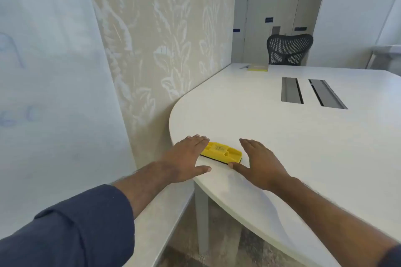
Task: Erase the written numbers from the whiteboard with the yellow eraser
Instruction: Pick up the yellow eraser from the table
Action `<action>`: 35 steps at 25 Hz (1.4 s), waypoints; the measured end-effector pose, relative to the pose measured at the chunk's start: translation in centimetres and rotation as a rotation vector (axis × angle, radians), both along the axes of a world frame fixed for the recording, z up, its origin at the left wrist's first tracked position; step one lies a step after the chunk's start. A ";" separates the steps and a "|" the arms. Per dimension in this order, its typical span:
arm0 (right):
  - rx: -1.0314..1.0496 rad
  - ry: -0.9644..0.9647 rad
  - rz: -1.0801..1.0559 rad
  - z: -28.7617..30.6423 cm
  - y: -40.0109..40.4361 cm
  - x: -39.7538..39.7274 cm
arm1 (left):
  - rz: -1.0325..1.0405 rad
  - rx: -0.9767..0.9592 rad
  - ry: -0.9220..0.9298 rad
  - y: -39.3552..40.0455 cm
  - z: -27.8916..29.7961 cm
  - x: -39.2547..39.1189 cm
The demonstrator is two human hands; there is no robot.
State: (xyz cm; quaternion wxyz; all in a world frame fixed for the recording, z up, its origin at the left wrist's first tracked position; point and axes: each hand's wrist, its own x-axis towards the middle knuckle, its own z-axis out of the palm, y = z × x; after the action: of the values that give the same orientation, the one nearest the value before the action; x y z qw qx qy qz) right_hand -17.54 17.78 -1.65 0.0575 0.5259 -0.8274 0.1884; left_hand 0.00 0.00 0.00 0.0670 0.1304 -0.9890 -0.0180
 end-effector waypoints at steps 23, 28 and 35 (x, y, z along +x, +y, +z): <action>-0.128 -0.051 0.246 -1.0 -8.6 -0.1 | 0.199 -0.059 0.113 -5.0 -1.5 -2.5; -0.197 0.003 0.301 1.3 -10.0 2.5 | 0.254 -0.153 0.185 -5.3 1.1 1.2; -0.341 0.089 0.390 5.2 -12.4 8.0 | 0.333 -0.288 0.301 -5.2 5.8 8.3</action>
State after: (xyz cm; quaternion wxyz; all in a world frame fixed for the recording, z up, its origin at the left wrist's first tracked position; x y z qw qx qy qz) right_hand -9.53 5.42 3.57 0.1441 0.6660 -0.6632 0.3095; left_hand 8.26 -5.23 5.77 0.2331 0.2764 -0.9252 0.1151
